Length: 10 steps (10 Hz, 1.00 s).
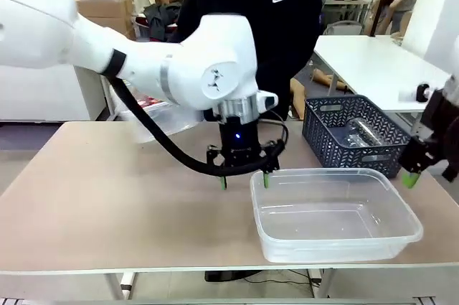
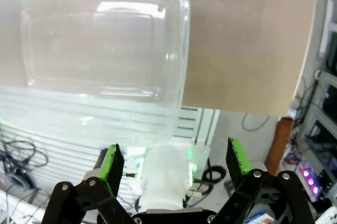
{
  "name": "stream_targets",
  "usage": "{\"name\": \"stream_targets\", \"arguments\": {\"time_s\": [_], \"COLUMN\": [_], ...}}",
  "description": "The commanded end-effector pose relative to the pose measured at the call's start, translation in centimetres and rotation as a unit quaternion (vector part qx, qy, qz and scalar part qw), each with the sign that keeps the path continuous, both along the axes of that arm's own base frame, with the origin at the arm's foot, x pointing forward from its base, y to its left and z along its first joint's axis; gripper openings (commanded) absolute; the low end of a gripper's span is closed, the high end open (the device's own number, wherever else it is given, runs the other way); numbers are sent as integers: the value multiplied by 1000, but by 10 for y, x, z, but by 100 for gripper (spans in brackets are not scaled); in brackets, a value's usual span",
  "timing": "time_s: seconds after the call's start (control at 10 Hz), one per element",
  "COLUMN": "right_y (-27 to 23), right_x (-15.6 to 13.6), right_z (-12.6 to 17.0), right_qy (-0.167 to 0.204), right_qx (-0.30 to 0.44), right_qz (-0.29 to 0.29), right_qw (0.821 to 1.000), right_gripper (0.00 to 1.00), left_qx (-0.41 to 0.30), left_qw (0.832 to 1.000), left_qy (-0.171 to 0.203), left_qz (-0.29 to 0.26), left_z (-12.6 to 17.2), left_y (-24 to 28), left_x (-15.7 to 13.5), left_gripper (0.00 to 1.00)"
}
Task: Sort the waste into each basket.
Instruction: Pick up the Organizing box on the right side of the table and lift it.
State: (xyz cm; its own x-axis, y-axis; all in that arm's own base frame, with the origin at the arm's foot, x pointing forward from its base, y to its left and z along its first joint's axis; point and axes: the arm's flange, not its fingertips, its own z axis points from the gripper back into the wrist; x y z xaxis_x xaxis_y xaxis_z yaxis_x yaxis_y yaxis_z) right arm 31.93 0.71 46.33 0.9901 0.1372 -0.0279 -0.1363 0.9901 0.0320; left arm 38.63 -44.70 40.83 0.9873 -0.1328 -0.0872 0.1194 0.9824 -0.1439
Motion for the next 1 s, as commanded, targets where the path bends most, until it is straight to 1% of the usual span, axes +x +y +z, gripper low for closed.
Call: {"name": "stream_targets", "arguments": {"time_s": [0.0,0.1,0.2,0.3,0.4,0.5,0.7,0.8,0.9], "right_y": [-9,-13,-14,-13,-11,-9,-7,-6,-5], "right_x": [10,16,19,22,23,22,18,19,19], "right_z": [-53,-71,-87,-100,-112,-118,-110,-110,-109], "right_qy": [20,38,41,40,35,25,14,22,23], "right_qx": [-3,9,16,26,25,15,18,-15,-10], "right_qz": [-4,-6,-11,-16,-29,-36,-37,-49,-46], "right_qw": [1000,999,999,999,999,999,999,998,999], "right_gripper": [100,100,100,100,100,100,100,42,41], "left_qx": [30,38,45,51,63,67,66,69,70], "left_qw": [999,999,999,999,998,998,998,997,997], "left_qy": [-17,-11,-9,-8,1,10,16,20,20], "left_qz": [0,-13,-11,-3,-1,0,-1,1,-1], "left_z": [-12,-17,-22,-26,-32,-34,-35,-34,-35], "left_y": [-6,-11,-14,-17,-21,-21,-18,-19,-18], "left_x": [-13,-17,-16,-14,-11,-9,-6,-4,-4], "left_gripper": [100,100,100,100,100,100,100,40,40]}}
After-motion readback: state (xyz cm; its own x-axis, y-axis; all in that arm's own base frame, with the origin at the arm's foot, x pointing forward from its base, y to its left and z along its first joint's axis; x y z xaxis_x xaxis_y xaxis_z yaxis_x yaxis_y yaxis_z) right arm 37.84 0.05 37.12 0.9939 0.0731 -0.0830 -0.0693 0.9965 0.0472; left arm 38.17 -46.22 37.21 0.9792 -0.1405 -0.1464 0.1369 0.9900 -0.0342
